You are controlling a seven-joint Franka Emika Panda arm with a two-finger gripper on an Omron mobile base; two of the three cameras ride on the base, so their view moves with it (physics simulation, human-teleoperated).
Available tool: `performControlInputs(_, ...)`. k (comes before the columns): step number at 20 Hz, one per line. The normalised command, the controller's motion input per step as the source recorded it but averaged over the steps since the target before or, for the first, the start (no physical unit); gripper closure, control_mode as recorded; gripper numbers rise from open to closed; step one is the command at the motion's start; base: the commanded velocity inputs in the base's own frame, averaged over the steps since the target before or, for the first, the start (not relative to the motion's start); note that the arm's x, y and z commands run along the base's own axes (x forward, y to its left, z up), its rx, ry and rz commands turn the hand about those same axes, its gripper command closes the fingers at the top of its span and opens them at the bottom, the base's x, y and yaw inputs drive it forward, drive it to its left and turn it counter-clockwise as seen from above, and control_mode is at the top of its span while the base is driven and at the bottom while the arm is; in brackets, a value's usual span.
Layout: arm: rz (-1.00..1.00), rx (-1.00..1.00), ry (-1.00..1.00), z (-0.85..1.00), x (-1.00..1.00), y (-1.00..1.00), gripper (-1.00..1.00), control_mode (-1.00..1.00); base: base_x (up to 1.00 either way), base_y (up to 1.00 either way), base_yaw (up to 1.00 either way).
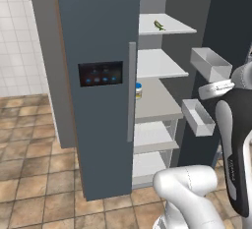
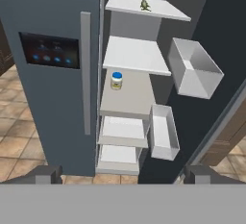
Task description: Pick up the frozen fish from the freezer, place it on any shelf in the fridge, and close the fridge and freezer doors when done.
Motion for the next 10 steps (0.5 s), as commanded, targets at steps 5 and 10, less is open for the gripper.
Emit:
performControlInputs(5,0.0,0.0,0.0,0.0,-0.09,-0.01,-1.0,-1.0,0.0,0.0,0.0)
performControlInputs(10,0.0,0.0,0.0,0.0,-0.51,-0.11,-1.0,-1.0,0.0,0.0,0.0)
